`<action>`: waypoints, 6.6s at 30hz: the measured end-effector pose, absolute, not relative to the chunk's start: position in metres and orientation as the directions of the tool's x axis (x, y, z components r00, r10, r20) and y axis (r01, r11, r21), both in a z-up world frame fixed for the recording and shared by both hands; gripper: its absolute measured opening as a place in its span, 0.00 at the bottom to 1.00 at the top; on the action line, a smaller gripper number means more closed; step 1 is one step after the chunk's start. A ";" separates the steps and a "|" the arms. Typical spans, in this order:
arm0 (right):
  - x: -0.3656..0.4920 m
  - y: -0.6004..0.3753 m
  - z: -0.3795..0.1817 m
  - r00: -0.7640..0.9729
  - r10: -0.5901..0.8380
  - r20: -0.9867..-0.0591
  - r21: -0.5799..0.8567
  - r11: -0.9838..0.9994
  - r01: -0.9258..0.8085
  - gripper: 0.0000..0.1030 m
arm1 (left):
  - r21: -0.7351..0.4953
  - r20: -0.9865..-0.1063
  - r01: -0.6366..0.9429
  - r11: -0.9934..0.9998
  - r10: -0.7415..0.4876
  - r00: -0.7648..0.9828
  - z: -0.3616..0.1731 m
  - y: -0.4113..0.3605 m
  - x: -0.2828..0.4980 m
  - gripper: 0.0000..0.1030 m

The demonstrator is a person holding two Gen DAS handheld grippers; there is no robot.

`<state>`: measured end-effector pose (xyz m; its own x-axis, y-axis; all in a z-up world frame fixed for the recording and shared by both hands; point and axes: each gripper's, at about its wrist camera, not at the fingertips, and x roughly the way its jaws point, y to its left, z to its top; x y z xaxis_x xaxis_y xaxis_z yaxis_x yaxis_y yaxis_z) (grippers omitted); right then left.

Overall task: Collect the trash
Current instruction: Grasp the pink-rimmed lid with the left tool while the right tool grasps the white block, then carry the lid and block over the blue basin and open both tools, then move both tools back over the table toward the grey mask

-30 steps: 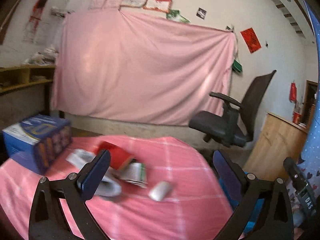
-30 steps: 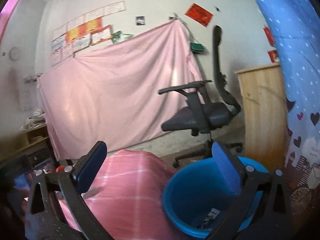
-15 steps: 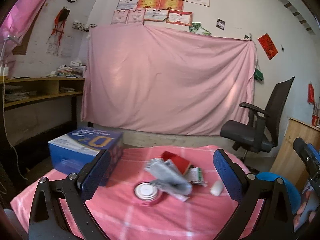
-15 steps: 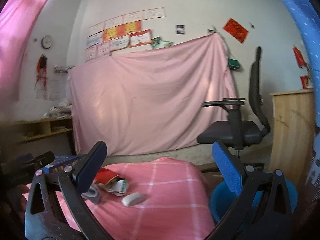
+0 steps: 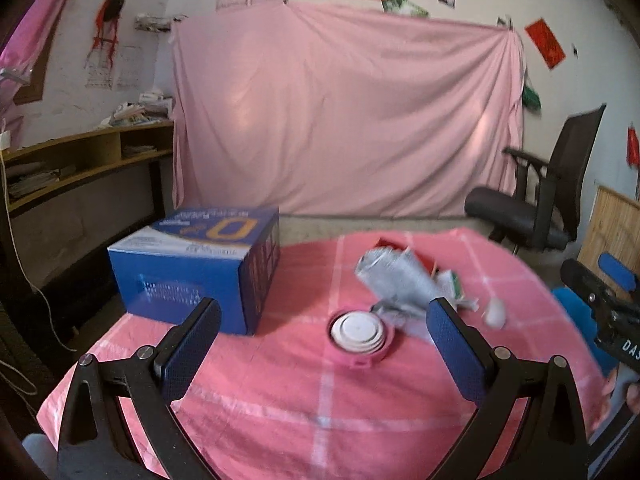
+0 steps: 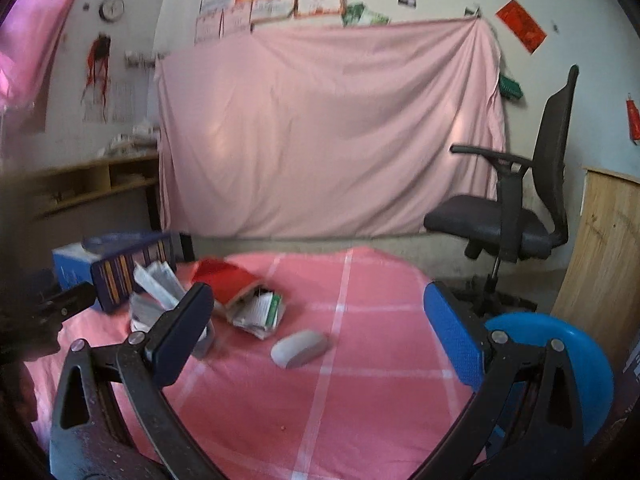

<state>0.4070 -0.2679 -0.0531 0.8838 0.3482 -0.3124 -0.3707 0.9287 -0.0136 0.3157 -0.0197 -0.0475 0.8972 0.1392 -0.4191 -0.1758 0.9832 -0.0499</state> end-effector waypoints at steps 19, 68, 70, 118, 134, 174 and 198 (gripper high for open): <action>0.483 -0.242 -0.102 0.680 0.297 -0.670 0.057 0.935 -0.351 1.00 | -0.016 -0.687 -0.063 0.998 0.035 0.726 -0.098 -0.010 0.389 0.89; 0.415 -0.297 -0.059 0.805 0.491 -0.334 0.222 0.871 -0.439 0.54 | -0.099 -0.433 0.042 0.994 -0.081 0.898 -0.021 -0.068 0.332 0.51; 0.409 -0.306 -0.051 0.831 0.479 -0.282 0.220 0.876 -0.430 0.54 | -0.097 -0.408 0.062 0.993 -0.096 0.908 -0.013 -0.074 0.335 0.51; 0.431 -0.549 -0.104 0.890 0.069 -0.452 0.489 0.853 0.182 0.55 | -0.205 -0.635 0.467 0.860 -0.480 0.605 -0.034 -0.339 0.476 0.51; 0.440 -0.555 -0.111 0.871 0.069 -0.486 0.498 0.841 0.211 0.56 | -0.229 -0.659 0.439 0.869 -0.470 0.587 -0.043 -0.334 0.479 0.53; 0.377 -0.379 -0.012 0.953 0.302 -0.017 0.305 0.909 -0.283 1.00 | -0.146 -0.279 -0.014 0.989 -0.027 0.960 0.040 -0.100 0.336 0.97; 0.387 -0.280 -0.033 0.894 0.434 -0.108 0.096 0.900 -0.425 1.00 | -0.185 -0.367 -0.191 0.964 0.113 0.923 -0.030 0.001 0.308 0.97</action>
<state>0.3874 -0.2797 -0.0333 0.8943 0.4342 -0.1076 -0.4254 0.8999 0.0957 0.3080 0.0010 -0.0305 0.9232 0.1130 -0.3672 -0.1915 0.9639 -0.1848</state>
